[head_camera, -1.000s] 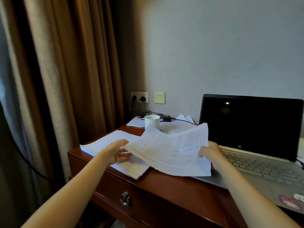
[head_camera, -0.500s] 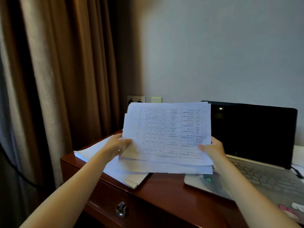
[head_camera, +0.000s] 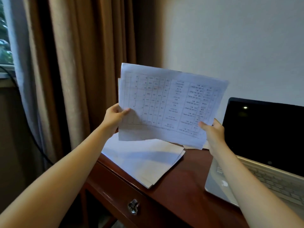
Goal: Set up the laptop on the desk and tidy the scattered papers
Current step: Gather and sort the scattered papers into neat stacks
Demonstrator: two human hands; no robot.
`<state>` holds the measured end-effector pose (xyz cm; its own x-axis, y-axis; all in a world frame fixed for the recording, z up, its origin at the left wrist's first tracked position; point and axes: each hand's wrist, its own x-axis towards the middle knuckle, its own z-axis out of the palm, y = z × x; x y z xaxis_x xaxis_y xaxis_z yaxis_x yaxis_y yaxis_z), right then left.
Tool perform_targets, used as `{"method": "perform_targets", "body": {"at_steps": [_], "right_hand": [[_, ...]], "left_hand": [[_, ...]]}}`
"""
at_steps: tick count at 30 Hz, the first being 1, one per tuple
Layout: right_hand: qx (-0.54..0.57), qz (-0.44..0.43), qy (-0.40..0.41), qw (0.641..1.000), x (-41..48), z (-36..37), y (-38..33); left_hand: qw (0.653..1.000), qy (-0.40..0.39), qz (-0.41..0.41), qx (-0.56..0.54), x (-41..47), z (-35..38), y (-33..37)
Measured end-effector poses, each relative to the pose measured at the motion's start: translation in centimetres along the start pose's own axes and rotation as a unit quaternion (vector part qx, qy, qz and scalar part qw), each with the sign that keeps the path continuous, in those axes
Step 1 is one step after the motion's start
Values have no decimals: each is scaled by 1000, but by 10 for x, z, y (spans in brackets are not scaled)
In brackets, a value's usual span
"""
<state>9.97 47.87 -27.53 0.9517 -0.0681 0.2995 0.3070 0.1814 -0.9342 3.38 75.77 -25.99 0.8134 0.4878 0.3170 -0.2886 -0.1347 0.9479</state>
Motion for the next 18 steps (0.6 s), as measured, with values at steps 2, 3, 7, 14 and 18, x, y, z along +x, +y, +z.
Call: {"method": "perform_targets", "body": {"at_steps": [2,3,7,14,18], "right_hand": [[20,8,-14,1000,0,4,9],[34,15,-20,999,-1,5,15],[68,40,-28,996,-5,10,34],[27,22,-33,999,-5,8,50],[-3,15,-41,999,-4,2,54]], "left_hand": [[999,3,-1,36,-1,-5,-11],[999,0,-7,48,-4,-6,-16],[998,-12,-30,45,-11,-6,-36],[998,34,-13,54,-9,-3,-56],[998,54,1,36,-8,-1,-56]]}}
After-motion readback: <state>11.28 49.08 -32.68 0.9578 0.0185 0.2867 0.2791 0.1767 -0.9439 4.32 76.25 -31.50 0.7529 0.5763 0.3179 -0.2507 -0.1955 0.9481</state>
